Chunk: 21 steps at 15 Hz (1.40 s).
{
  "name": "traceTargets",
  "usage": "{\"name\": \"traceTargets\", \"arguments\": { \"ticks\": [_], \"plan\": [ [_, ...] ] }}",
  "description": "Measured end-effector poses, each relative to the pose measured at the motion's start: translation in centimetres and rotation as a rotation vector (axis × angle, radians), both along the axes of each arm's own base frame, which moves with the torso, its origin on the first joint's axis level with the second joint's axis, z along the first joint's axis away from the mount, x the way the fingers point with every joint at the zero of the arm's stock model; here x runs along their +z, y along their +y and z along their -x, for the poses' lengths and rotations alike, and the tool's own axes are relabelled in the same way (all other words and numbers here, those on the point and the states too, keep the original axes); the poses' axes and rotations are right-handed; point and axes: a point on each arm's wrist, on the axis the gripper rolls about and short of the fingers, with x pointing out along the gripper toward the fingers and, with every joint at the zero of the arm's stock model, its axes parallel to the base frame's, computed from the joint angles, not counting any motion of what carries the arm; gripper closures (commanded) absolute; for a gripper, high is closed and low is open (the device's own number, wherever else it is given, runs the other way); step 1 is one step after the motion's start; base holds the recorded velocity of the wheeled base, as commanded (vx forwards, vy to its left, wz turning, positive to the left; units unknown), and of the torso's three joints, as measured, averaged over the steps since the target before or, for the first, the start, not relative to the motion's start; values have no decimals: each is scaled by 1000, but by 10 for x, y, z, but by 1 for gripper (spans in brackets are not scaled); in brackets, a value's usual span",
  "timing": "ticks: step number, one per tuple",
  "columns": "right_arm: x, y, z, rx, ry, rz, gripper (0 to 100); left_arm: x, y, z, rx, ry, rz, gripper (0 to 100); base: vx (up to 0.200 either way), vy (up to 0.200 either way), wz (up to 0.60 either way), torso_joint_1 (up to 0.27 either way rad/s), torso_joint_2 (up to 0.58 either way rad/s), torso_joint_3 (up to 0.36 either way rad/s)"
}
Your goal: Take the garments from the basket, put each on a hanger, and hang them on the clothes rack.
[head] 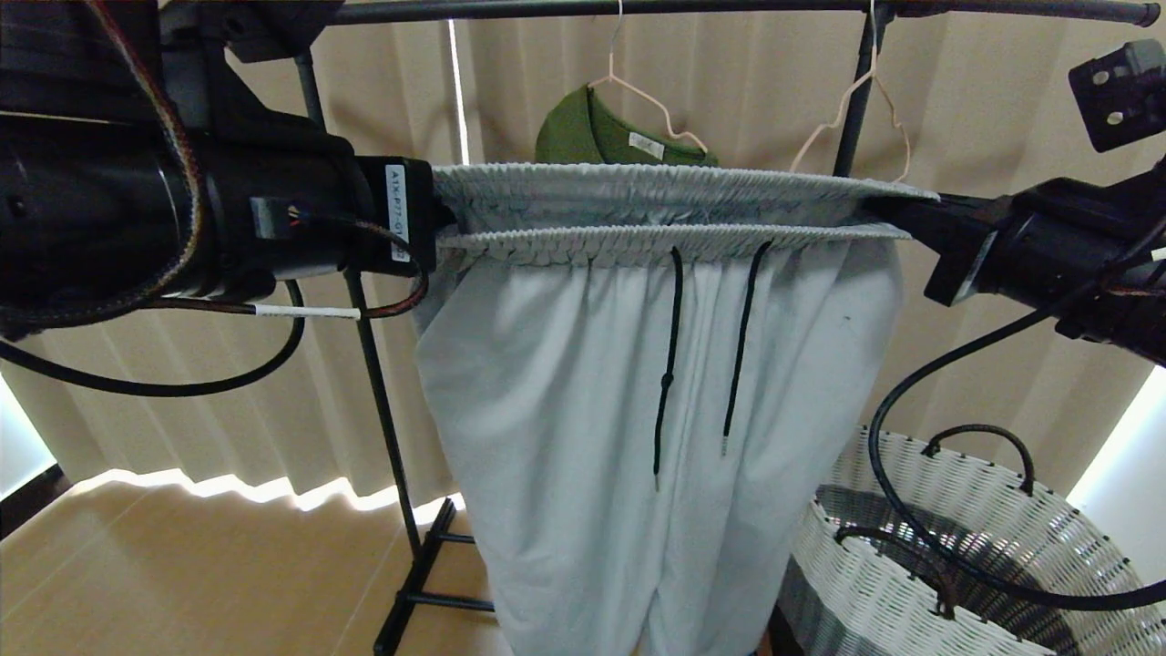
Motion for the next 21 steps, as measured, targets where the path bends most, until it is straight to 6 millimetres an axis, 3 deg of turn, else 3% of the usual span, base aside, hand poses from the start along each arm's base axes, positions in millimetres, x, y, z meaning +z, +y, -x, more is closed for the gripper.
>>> {"name": "traceTargets", "arguments": {
  "ticks": [5,8,15,18,21],
  "plan": [
    [4,-10,9,-27,7,22,100,5,-6,-6,12,-46,29,100,0,0,0,0,0,0],
    [9,-15,29,-6,37,28,100,9,-14,-22,25,-66,43,100,0,0,0,0,0,0],
    [7,-5,74,166,76,37,100,-5,-30,-52,42,-30,19,100,0,0,0,0,0,0],
    [6,-5,73,154,71,38,100,-12,-30,-56,47,-5,6,100,0,0,0,0,0,0],
    [5,-11,56,92,71,35,100,-14,-22,-51,52,15,-10,100,0,0,0,0,0,0]
  ]
}}
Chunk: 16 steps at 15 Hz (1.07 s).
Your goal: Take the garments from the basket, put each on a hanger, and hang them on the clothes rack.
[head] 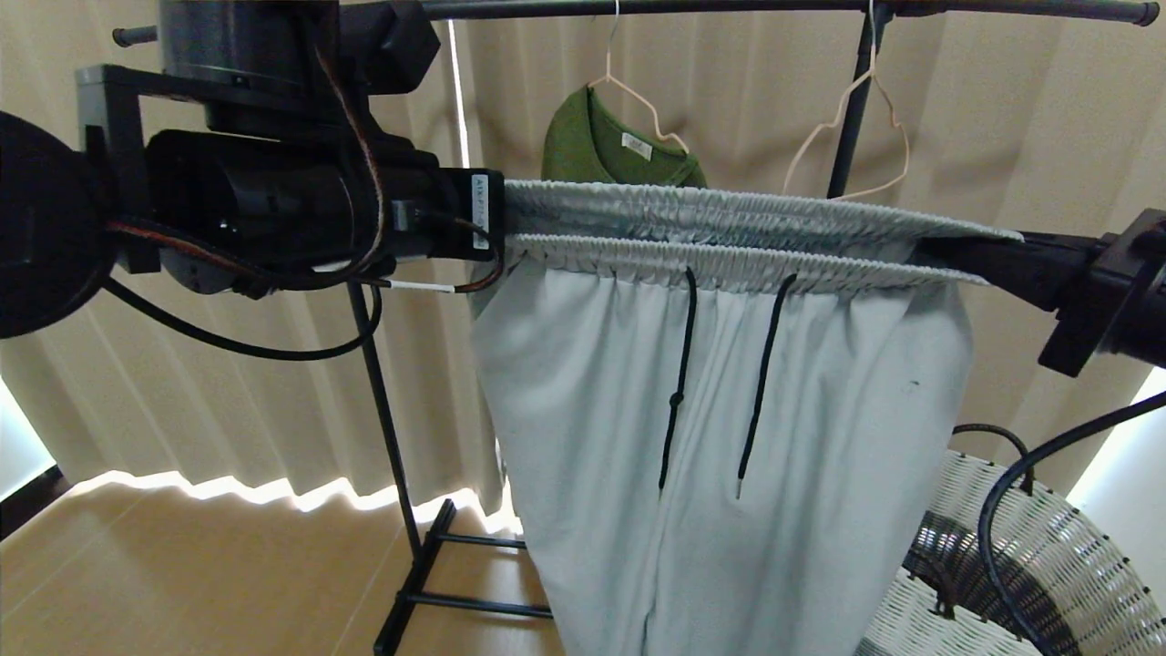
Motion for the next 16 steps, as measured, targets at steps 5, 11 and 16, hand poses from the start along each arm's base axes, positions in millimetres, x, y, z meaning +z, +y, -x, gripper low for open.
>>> {"name": "traceTargets", "arguments": {
  "ticks": [5,11,16],
  "plan": [
    [5,1,-35,-46,-87,-30,100,8,22,34,-106,103,-29,100,0,0,0,0,0,0],
    [11,12,-70,-39,-115,-41,100,21,40,87,-284,126,-1,100,0,0,0,0,0,0],
    [5,27,-77,-4,-94,-37,100,22,33,111,-380,111,-1,100,0,0,0,0,0,0]
  ]
}}
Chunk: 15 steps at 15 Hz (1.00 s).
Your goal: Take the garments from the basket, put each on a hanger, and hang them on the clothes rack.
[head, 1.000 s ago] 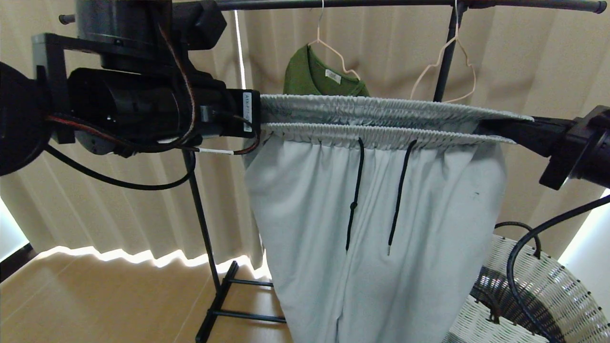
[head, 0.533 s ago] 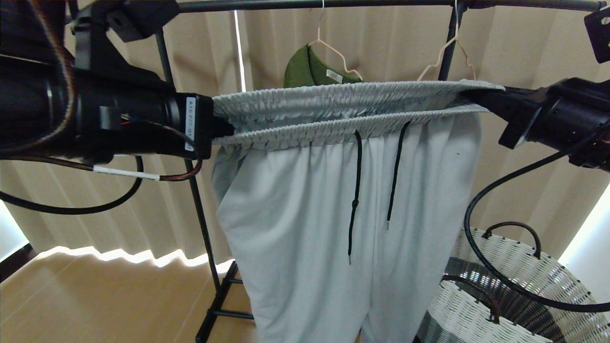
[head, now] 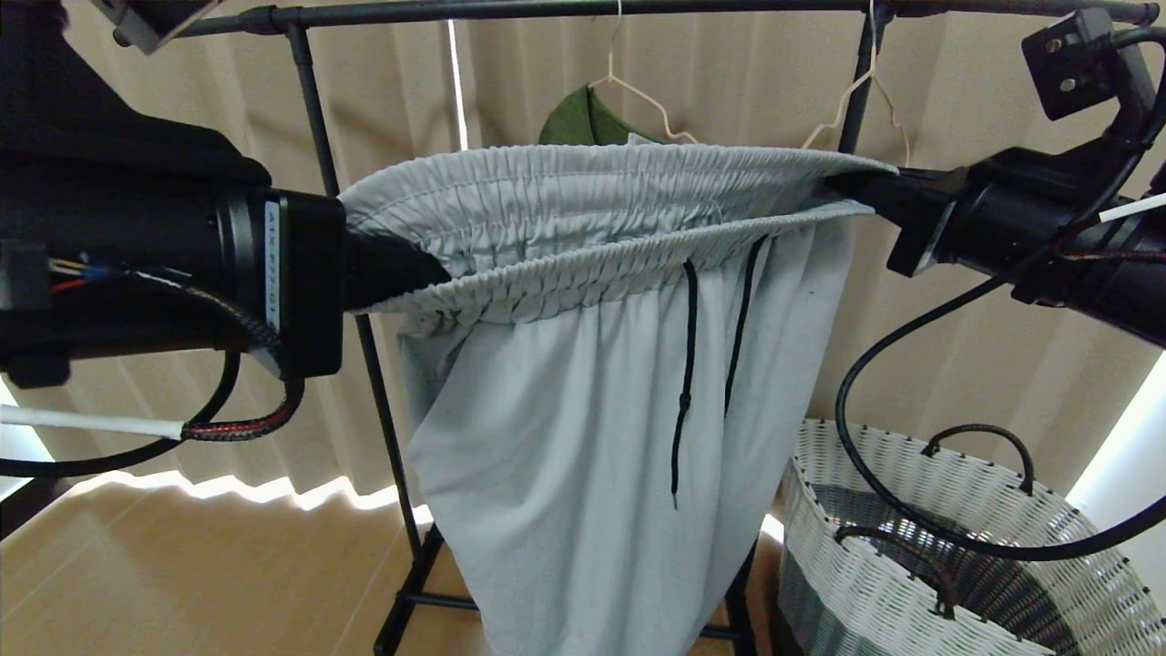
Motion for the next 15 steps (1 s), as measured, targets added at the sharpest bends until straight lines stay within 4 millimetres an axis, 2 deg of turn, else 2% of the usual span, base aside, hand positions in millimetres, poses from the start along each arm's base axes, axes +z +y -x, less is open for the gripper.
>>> {"name": "traceTargets", "arguments": {
  "ticks": [4,6,9,13,15],
  "plan": [
    [-2,0,3,-1,19,10,100,1,1,1,-1,-11,-2,100,0,0,0,0,0,0],
    [-1,-2,8,-4,43,21,100,2,5,-6,22,-46,-25,100,0,0,0,0,0,0],
    [4,-10,26,-9,103,43,100,4,12,-31,101,-134,-43,100,0,0,0,0,0,0],
    [7,-22,58,-7,173,68,100,0,8,-69,263,-213,-22,100,0,0,0,0,0,0],
    [9,-23,63,-7,161,63,100,-8,5,-77,281,-190,-46,100,0,0,0,0,0,0]
  ]
}}
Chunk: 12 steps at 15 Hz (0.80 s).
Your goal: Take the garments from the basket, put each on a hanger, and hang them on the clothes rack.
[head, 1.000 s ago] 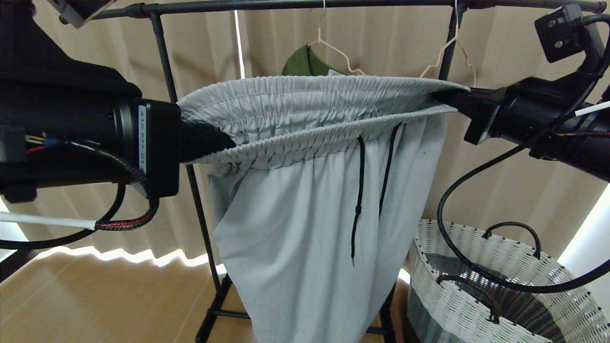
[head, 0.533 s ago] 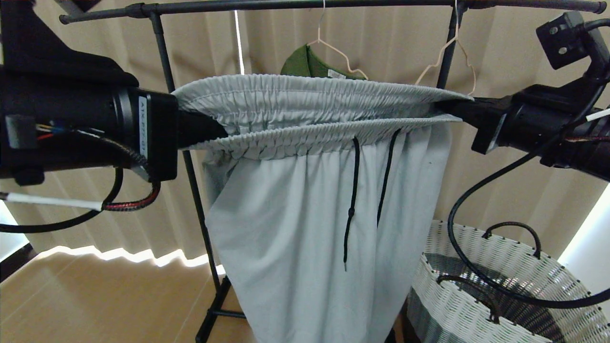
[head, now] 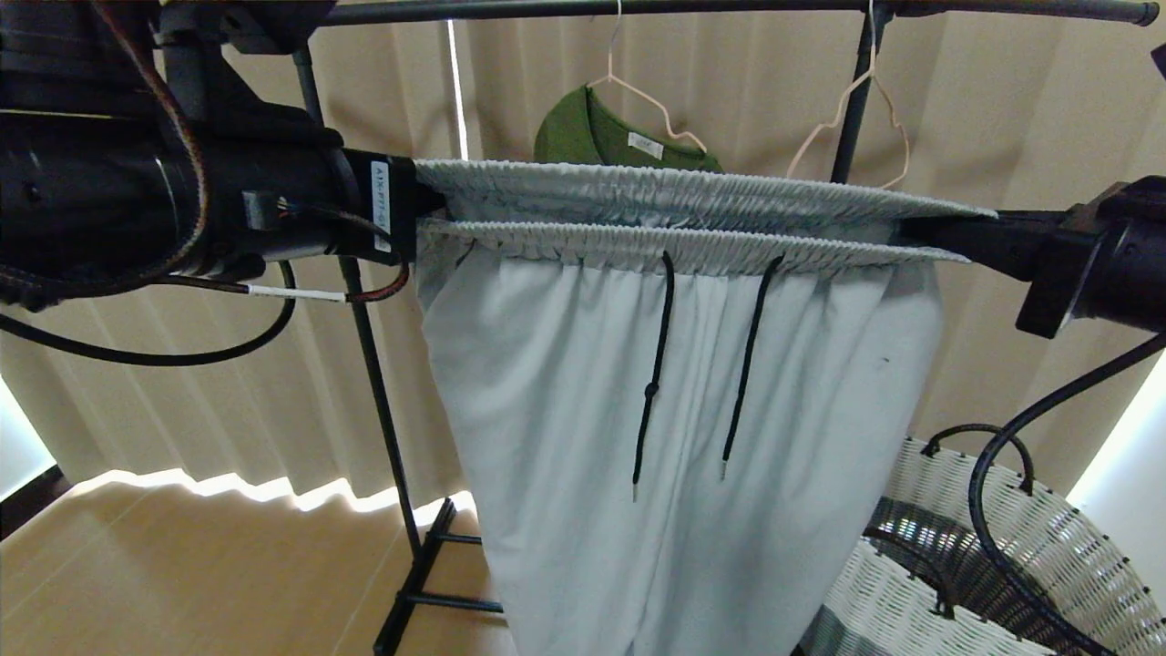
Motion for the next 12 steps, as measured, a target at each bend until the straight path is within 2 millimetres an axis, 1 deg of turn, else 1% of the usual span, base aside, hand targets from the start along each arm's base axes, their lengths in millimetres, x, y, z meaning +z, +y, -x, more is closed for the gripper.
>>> {"name": "traceTargets", "arguments": {
  "ticks": [2,4,7,10,12],
  "plan": [
    [6,1,-2,-1,-43,-17,100,-3,0,-1,2,11,-7,100,0,0,0,0,0,0],
    [10,2,-6,-2,-89,-33,100,0,3,4,3,0,1,100,0,0,0,0,0,0],
    [0,3,-9,-2,-59,-22,100,1,3,8,-7,-3,16,100,0,0,0,0,0,0],
    [-2,3,-7,-1,-54,-20,100,2,1,13,-20,-7,17,100,0,0,0,0,0,0],
    [-6,2,-7,0,-41,-14,100,-2,3,17,-22,3,10,100,0,0,0,0,0,0]
  ]
}}
